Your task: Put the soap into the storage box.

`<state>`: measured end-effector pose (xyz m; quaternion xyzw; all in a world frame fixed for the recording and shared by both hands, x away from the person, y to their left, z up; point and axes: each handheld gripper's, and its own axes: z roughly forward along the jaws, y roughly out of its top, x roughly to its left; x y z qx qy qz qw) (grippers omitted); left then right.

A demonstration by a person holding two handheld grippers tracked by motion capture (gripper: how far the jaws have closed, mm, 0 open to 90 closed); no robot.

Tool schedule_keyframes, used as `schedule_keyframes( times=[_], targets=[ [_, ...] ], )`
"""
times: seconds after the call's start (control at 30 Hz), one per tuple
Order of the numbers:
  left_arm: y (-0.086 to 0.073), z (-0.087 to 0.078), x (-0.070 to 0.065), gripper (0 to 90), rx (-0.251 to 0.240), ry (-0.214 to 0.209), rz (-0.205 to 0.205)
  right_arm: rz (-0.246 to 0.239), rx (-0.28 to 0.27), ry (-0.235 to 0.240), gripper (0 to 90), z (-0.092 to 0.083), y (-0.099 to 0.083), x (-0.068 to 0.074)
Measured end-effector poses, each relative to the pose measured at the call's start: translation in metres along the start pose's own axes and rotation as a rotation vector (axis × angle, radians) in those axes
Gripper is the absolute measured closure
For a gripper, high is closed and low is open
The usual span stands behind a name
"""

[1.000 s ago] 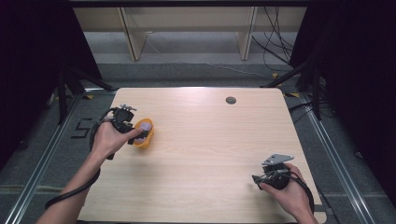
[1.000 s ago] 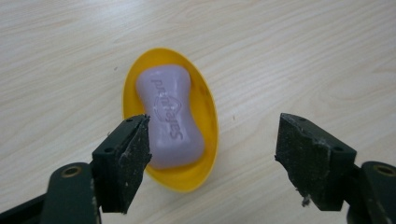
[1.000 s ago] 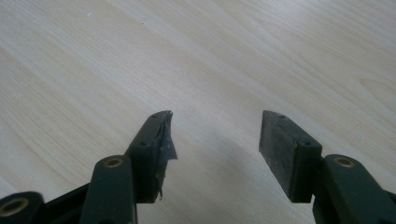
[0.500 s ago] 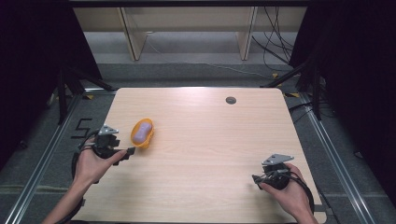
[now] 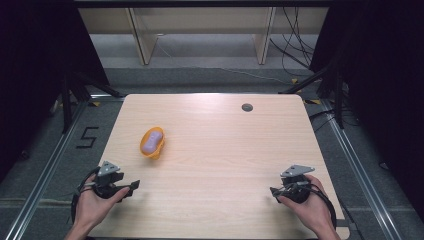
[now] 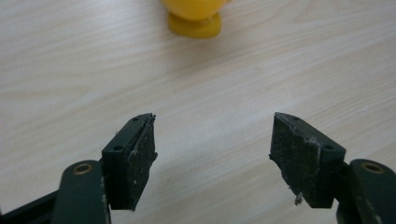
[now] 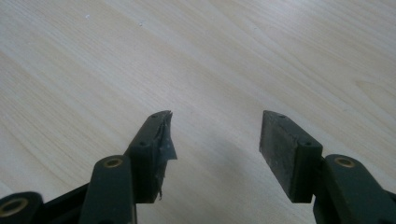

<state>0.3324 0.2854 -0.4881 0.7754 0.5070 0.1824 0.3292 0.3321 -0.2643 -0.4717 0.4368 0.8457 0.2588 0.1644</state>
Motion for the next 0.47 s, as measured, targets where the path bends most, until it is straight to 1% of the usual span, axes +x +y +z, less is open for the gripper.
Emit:
schedule_keyframes(
  times=[0.03, 0.07, 0.1, 0.13, 0.17, 0.2, 0.23, 0.27, 0.3, 0.33, 0.37, 0.4, 0.43, 0.47],
  targets=[
    [-0.01, 0.001, 0.003, 32.3, -0.008, -0.01, -0.009, -0.006, -0.005, -0.001, 44.1, 0.0, 0.0, 0.0],
    [-0.012, 0.0, 0.003, 34.2, -0.013, -0.022, -0.022, 0.006, -0.003, -0.003, 44.1, 0.0, 0.0, 0.0],
    [-0.013, 0.0, 0.001, 34.9, -0.027, -0.027, -0.038, 0.006, -0.006, -0.005, 44.1, -0.001, 0.0, 0.0],
    [-0.013, 0.001, -0.001, 34.6, -0.048, -0.026, -0.047, 0.007, -0.008, -0.004, 44.1, -0.001, 0.0, 0.0],
    [-0.013, 0.002, -0.003, 34.6, -0.068, -0.015, -0.059, 0.007, -0.01, -0.003, 44.1, -0.001, 0.001, 0.0],
    [-0.013, 0.004, -0.004, 34.6, -0.058, -0.021, -0.069, -0.005, -0.015, -0.006, 44.1, 0.0, 0.0, -0.001],
    [-0.013, 0.005, -0.004, 34.6, -0.048, -0.025, -0.065, -0.006, -0.015, -0.006, 44.1, 0.0, 0.0, -0.001],
    [-0.014, 0.006, -0.004, 34.6, -0.039, -0.029, -0.061, -0.004, -0.013, -0.004, 44.1, -0.001, 0.0, -0.001],
    [-0.014, 0.006, -0.004, 34.6, -0.039, -0.029, -0.061, 0.012, -0.012, -0.002, 44.1, -0.001, 0.0, 0.0],
    [-0.014, 0.008, -0.004, 34.6, -0.025, -0.034, -0.062, 0.012, -0.012, -0.002, 44.1, -0.001, 0.0, 0.0],
    [-0.015, 0.009, -0.004, 34.7, -0.014, -0.042, -0.06, -0.007, -0.019, -0.006, 44.1, -0.001, 0.0, -0.001],
    [-0.015, 0.009, -0.003, 34.7, -0.006, -0.046, -0.049, -0.005, -0.019, -0.007, 44.1, -0.001, 0.0, -0.001],
    [-0.015, 0.009, -0.003, 34.7, -0.006, -0.046, -0.049, -0.005, -0.019, -0.007, 44.1, -0.001, 0.0, -0.001],
    [-0.015, 0.01, -0.004, 34.7, -0.026, -0.046, -0.066, -0.005, -0.017, -0.006, 44.1, -0.001, 0.0, -0.002]
  ],
)
